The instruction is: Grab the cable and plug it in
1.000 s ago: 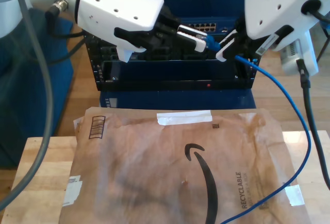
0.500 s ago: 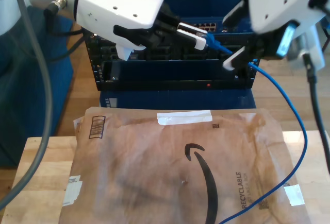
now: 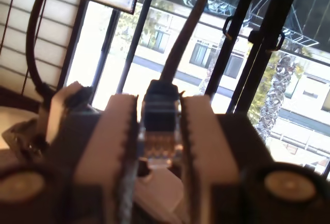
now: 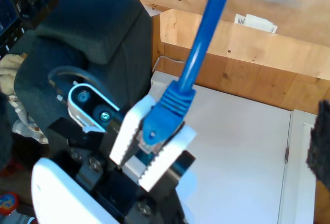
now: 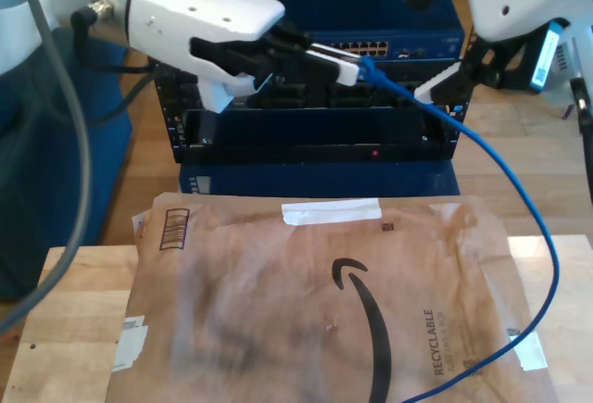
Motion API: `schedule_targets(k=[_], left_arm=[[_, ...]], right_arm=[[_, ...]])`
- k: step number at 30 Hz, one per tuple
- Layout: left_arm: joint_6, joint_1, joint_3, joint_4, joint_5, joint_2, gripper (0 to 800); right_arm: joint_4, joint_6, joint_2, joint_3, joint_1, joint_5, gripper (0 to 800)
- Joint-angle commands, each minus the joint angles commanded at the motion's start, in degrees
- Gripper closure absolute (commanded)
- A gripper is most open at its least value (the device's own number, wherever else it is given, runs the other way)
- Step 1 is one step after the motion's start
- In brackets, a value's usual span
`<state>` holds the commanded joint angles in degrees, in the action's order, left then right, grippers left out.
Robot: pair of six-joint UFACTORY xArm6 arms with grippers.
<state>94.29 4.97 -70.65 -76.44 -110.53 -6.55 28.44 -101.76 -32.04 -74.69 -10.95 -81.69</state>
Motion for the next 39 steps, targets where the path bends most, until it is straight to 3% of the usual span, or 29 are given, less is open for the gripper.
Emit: schedule_targets(k=[5,7,9,11,14,19,26,39], left_arm=[[2.99,1.23,-1.14,-2.02,-4.57,3.16,798],[3.43,1.32,-1.23,-2.20,-5.01,3.78,798],[3.52,1.32,-1.14,-2.20,-5.10,4.04,798],[3.60,1.32,-1.14,-2.29,-5.10,4.13,798],[4.22,1.32,-1.14,-3.78,-6.33,4.31,798],[5.71,2.11,-1.14,-5.10,-7.74,5.01,797],[6.86,3.78,-1.23,-9.05,-11.16,6.24,797],[9.23,4.48,-2.11,-13.71,-16.18,6.51,795]], right_arm=[[-0.18,0.35,-2.20,0.44,0.18,2.64,3],[-0.26,0.53,-4.40,2.02,0.09,5.19,78],[-0.09,3.78,-6.68,3.96,-0.26,9.41,85],[0.09,7.82,-9.85,7.56,-0.44,14.59,83],[0.44,11.25,-13.63,13.98,-1.41,23.03,4],[0.53,14.15,-16.44,21.45,-5.01,33.32,3],[0.62,14.33,-19.60,22.42,-12.31,36.40,2],[0.09,15.03,-22.07,31.38,-21.27,52.40,7]])
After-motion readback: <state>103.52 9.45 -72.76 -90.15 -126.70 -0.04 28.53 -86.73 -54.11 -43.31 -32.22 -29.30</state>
